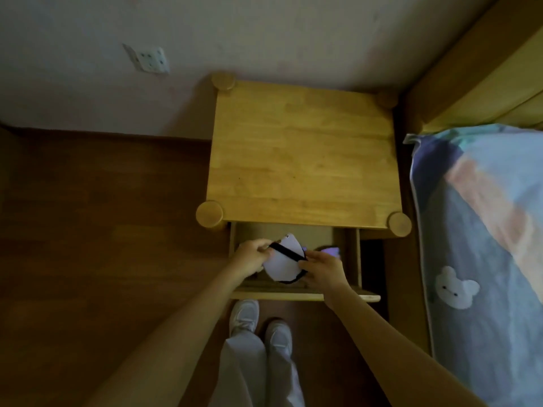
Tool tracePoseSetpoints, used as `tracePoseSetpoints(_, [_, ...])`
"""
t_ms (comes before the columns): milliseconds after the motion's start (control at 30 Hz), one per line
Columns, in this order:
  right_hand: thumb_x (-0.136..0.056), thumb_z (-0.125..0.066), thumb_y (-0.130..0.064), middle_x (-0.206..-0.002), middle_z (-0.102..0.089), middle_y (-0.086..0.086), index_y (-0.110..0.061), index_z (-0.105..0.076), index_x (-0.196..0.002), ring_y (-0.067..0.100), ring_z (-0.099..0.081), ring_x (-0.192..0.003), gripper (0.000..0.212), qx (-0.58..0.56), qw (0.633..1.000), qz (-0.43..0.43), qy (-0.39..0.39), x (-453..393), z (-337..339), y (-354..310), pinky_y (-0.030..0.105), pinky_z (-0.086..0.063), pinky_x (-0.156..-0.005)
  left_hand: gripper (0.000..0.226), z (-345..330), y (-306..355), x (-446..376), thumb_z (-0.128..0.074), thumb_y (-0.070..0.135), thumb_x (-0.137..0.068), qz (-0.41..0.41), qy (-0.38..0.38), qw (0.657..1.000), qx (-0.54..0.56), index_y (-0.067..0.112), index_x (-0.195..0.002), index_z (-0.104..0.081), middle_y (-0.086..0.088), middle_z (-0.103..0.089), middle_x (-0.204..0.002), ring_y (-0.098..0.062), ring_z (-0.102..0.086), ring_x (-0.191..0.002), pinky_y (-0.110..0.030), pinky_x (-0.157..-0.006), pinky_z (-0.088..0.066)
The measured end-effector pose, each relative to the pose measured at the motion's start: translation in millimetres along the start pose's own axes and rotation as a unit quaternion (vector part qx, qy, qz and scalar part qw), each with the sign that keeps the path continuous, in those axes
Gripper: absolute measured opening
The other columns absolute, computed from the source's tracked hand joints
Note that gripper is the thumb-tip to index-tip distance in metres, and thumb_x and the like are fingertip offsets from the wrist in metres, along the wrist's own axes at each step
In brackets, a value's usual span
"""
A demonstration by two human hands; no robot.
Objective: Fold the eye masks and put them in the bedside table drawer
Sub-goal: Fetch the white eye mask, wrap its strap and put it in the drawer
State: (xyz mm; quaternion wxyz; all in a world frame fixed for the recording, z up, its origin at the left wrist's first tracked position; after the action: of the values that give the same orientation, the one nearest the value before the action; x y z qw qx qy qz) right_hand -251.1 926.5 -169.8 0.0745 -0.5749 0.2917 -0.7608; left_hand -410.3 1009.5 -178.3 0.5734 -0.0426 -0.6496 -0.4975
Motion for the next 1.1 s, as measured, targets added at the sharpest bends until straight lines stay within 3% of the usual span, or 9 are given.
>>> tracePoseSetpoints(133, [-0.080,-0.068,-0.001,-0.097,-0.065,0.011,-0.001,-0.065,-0.111,0.020,-0.061,-0.081,0.031,0.081,0.995,-0.005,0.058,-56.4,8.6,12.7,0.028,-0.051,-0.068,0.052,-9.7,-18.9,-55.1,-0.065,0.018,-0.089,0.068,0.031,0.988,0.133,0.009,-0.137,-0.045,-0.009,-0.054,-0.130,-0.025,-0.051,-0.120,-0.027,-0.084,-0.041])
tracePoseSetpoints(267, [-0.082,-0.066,-0.007,-0.096,-0.070,0.021,0.001,-0.067,-0.106,0.033,-0.064,-0.083,0.025,0.156,0.985,-0.014,0.076,-99.3,8.0,29.7,0.045,-0.054,-0.081,0.052,-28.7,-36.9,-86.2,-0.056,-0.003,-0.091,0.132,0.043,0.966,0.218,0.007,-0.140,-0.040,-0.015,-0.052,-0.135,-0.026,-0.050,-0.124,-0.023,-0.084,-0.039])
tracePoseSetpoints(400, [-0.085,-0.065,-0.008,-0.077,-0.067,0.018,0.003,-0.066,-0.104,0.026,-0.059,-0.062,0.023,0.142,0.985,-0.027,0.097,-130.6,7.6,43.0,0.039,-0.053,-0.064,0.050,-34.3,-49.6,-115.2,-0.058,0.002,-0.090,0.139,0.085,0.966,0.200,0.011,-0.137,-0.043,-0.009,-0.048,-0.138,-0.026,-0.047,-0.125,-0.028,-0.091,-0.041])
tracePoseSetpoints(567, [-0.082,-0.068,-0.004,-0.112,-0.067,0.022,0.005,-0.066,-0.103,0.036,-0.062,-0.107,0.023,0.060,0.991,-0.014,0.119,-158.4,2.6,41.9,0.047,-0.050,-0.095,0.023,-18.7,-46.0,-137.2,-0.061,0.000,-0.087,0.039,0.166,0.975,0.145,0.002,-0.110,-0.059,-0.006,-0.058,-0.104,-0.020,-0.054,-0.103,-0.029,-0.080,-0.039])
tracePoseSetpoints(733, [-0.083,-0.061,0.002,-0.108,-0.068,0.023,0.003,-0.065,-0.103,0.028,-0.069,-0.087,0.020,0.038,0.995,0.015,0.094,-167.6,-1.2,33.2,0.038,-0.057,-0.075,0.014,-9.3,-35.0,-145.0,-0.054,-0.001,-0.085,-0.101,0.228,0.967,-0.047,0.005,-0.074,-0.048,-0.009,-0.049,-0.067,-0.028,-0.053,-0.073,-0.040,-0.065,-0.039])
tracePoseSetpoints(833, [-0.088,-0.056,-0.002,-0.115,-0.065,0.023,0.003,-0.061,-0.111,0.033,-0.065,-0.097,0.024,0.099,0.992,0.032,0.074,-168.4,-4.7,29.0,0.035,-0.054,-0.084,0.021,-22.6,-34.5,-147.0,-0.049,0.015,-0.095,-0.115,0.183,0.949,-0.231,0.005,-0.110,-0.060,-0.018,-0.062,-0.103,-0.034,-0.058,-0.098,-0.043,-0.076,-0.047])
tracePoseSetpoints(933, [-0.093,-0.051,-0.003,-0.130,-0.058,0.019,0.004,-0.058,-0.120,0.032,-0.053,-0.119,0.029,0.205,0.976,0.069,0.032,-162.8,-12.8,24.3,0.015,-0.038,-0.089,0.055,-40.5,-46.6,-152.5,-0.042,0.033,-0.099,-0.082,0.076,0.911,-0.396,0.019,-0.150,-0.026,-0.006,-0.019,-0.158,-0.030,-0.018,-0.143,-0.044,-0.110,-0.030])
tracePoseSetpoints(1000, [-0.094,-0.048,-0.004,-0.132,-0.057,0.018,0.000,-0.055,-0.125,0.031,-0.052,-0.122,0.032,0.248,0.964,0.097,-0.001,-153.2,-17.1,23.1,0.015,-0.036,-0.089,0.060,-41.5,-50.5,-150.2,-0.035,0.040,-0.100,-0.054,0.046,0.899,-0.433,0.020,-0.152,-0.013,-0.003,0.000,-0.161,-0.026,0.001,-0.147,-0.043,-0.117,-0.017])
tracePoseSetpoints(1100, [-0.094,-0.049,-0.009,-0.125,-0.063,0.014,-0.010,-0.053,-0.130,0.029,-0.058,-0.111,0.037,0.303,0.938,0.167,-0.034,-126.5,-18.3,17.1,0.030,-0.044,-0.089,0.059,-43.3,-43.0,-130.4,-0.032,0.048,-0.099,-0.073,0.054,0.884,-0.459,0.019,-0.149,-0.024,-0.002,-0.007,-0.161,-0.024,-0.006,-0.147,-0.041,-0.114,-0.019])
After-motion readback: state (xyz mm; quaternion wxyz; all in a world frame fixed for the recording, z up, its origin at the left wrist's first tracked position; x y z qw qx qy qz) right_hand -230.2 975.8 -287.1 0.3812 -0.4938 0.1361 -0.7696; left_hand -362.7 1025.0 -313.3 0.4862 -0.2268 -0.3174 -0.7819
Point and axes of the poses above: each hand's wrist, its own x-axis away from the middle knuckle, its own z-axis out of the back of the hand, y = z × x, the point moved 8 cm from there along -x, towards the middle knuckle
